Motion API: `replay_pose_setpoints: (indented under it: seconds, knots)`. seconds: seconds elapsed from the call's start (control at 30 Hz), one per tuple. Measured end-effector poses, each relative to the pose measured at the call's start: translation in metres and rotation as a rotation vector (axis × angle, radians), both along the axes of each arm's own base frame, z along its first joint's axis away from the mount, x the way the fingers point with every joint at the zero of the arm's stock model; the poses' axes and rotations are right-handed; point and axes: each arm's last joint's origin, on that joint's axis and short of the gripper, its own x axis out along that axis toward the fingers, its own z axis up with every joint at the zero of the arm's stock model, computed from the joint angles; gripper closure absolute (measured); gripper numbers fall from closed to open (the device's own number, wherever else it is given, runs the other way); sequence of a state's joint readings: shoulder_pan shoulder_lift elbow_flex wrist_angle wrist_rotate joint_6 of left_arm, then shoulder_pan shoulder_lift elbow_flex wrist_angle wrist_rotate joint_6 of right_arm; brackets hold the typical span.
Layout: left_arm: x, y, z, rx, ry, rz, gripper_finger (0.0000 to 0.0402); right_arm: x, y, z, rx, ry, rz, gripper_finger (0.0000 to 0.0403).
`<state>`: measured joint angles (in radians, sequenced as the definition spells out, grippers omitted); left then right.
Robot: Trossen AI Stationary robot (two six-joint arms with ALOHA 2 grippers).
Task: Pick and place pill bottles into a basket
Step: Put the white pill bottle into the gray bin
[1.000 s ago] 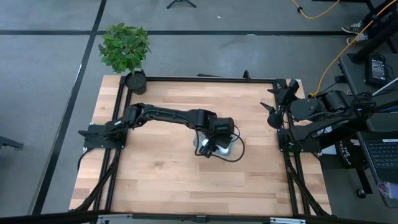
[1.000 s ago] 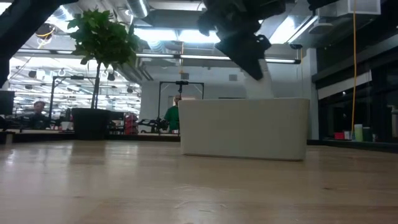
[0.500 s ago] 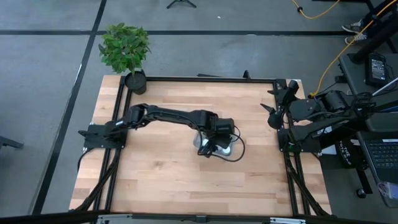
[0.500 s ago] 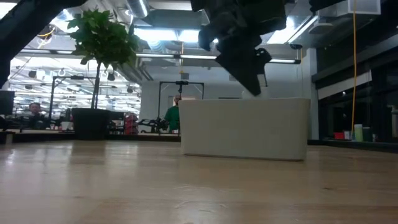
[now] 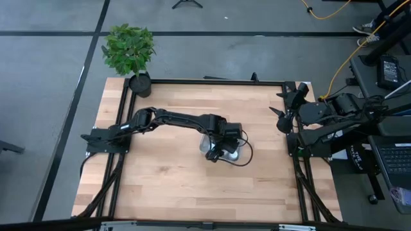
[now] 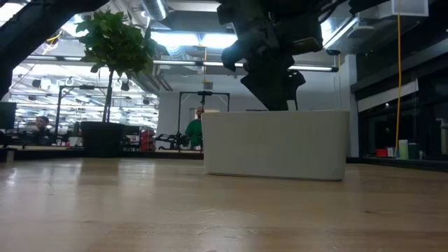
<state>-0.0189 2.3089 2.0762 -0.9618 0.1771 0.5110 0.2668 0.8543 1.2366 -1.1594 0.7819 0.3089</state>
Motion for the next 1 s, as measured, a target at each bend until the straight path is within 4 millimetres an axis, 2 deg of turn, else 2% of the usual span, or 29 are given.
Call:
replay_pose_setpoints:
  seconds: [0.17,0.33,0.67,0.87,1.0]
  knots:
    - [-0.002,0.009,-0.008,-0.002,0.022,0.017,0.0228,0.0,0.0,0.0,0.0,0.0,0.0,0.0117]
    - [-0.005,0.008,-0.016,-0.001,0.051,0.016,0.0228,0.0,0.0,0.0,0.011,0.005,0.012,0.0117]
    - [-0.004,0.007,-0.016,-0.001,0.042,0.014,0.0228,0.0,0.0,0.0,0.011,0.005,0.013,0.0117]
    - [-0.004,0.006,-0.016,-0.04,0.046,0.017,0.0157,0.0,0.0,0.0,0.011,0.005,0.012,0.0117]
    - [-0.004,0.006,-0.016,-0.045,0.05,0.036,0.0129,0.0,0.0,0.0,0.011,0.005,0.012,0.0117]
